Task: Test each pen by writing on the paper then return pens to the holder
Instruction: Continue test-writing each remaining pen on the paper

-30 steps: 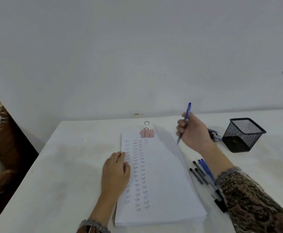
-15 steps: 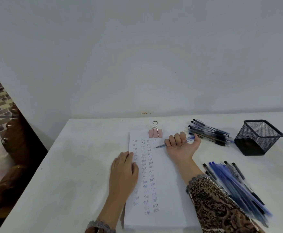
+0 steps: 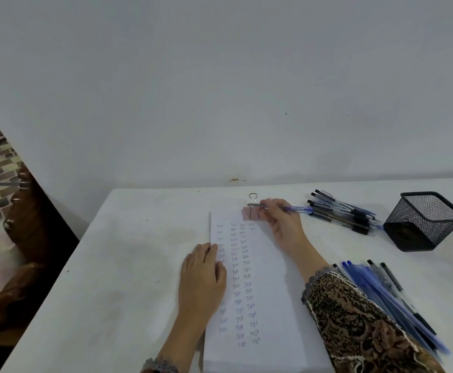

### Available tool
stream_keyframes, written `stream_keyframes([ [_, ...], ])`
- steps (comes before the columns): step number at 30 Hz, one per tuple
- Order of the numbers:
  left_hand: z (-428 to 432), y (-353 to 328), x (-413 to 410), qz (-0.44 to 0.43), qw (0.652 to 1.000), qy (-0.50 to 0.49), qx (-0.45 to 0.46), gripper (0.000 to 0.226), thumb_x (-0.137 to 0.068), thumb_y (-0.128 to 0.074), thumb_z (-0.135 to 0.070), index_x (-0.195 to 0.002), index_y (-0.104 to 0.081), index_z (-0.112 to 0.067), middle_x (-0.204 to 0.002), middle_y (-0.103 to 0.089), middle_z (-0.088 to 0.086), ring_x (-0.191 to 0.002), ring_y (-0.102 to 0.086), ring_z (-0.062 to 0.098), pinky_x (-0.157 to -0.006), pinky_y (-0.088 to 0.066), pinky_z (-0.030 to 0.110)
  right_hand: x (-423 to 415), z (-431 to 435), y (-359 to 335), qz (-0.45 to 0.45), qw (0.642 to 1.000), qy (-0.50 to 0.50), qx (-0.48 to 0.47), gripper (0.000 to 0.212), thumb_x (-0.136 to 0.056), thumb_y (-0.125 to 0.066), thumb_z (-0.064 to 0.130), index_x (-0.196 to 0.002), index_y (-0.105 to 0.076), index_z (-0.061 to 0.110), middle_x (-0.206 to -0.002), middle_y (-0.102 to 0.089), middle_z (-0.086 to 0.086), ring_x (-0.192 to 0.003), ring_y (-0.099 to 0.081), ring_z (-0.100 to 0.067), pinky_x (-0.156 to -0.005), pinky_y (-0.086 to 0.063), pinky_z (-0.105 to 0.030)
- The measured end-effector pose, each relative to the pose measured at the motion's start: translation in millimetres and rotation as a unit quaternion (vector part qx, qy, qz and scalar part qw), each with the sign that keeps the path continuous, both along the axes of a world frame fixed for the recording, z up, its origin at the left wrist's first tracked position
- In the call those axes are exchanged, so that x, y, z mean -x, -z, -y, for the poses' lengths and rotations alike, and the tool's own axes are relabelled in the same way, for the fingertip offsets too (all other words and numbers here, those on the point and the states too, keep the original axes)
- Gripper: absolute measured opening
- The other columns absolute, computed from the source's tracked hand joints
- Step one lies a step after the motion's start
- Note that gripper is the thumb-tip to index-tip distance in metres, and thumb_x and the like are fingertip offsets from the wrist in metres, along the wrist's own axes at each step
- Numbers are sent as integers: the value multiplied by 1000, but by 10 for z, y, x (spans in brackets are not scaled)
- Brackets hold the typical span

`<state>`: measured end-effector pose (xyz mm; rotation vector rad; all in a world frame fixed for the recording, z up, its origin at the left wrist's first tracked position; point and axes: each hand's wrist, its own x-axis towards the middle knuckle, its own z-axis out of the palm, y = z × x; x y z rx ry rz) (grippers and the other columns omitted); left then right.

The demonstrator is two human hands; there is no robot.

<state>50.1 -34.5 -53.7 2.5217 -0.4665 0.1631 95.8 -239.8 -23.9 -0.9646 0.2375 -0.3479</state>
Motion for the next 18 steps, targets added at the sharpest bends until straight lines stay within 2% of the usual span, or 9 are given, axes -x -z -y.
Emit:
stream_keyframes([
  [1,3,3,-3,0,1000,0,-3,43,-96,-39,-22,-138,-42,-12,-143,-41,1,-135,-33,17,-115,-23,35,-13,0,26,-3,1000,4,23,16,-87,-54,-6,-76,-51,6,-59,-66,-4,-51,-64,-11,-52,-52,-17],
  [2,4,7,-6,1,1000,-2,-3,43,-96,-38,-23,-137,-43,-12,-142,-42,2,-135,-33,18,-115,-23,36,-23,-2,41,-15,999,1,48,25,-84,-53,-15,-76,-48,8,-55,-63,-3,-46,-60,-10,-47,-48,-16],
  [5,5,20,-5,12,1000,-11,3,51,-89,-32,-29,-132,-50,-9,-136,-50,5,-129,-42,22,-111,-31,39,-36,-28,81,-29,988,-4,152,37,-85,-50,-18,-67,-38,12,-43,-45,4,-36,-40,-8,-38,-32,-15],
  [7,5,33,-5,16,1000,-15,1,53,-86,-31,-30,-130,-52,-9,-134,-52,6,-128,-44,22,-110,-33,40,-55,-70,112,-39,982,16,183,50,-84,-47,-21,-61,-26,19,-43,-31,13,-38,-28,-4,-41,-27,-12],
  [9,7,42,-8,17,1000,-18,2,52,-86,-32,-29,-129,-53,-8,-133,-53,6,-128,-45,23,-110,-33,41,-61,-94,165,-43,974,42,217,55,-81,-49,-20,-62,-20,22,-47,-24,14,-45,-21,-5,-47,-26,-12],
  [13,13,49,-15,18,1000,-20,-5,53,-86,-32,-29,-129,-53,-7,-133,-53,7,-128,-45,24,-109,-34,42,-56,-127,176,-50,962,38,267,56,-81,-56,-12,-59,-19,24,-49,-22,14,-50,-22,-6,-58,-31,-14],
  [18,16,42,-9,16,1000,-21,-4,56,-86,-26,-32,-130,-52,-8,-134,-52,7,-128,-44,24,-110,-33,41,-73,-129,214,-57,964,4,261,48,-67,-54,-10,-60,-19,22,-61,-22,1,-69,-31,-20,-68,-28,-31],
])
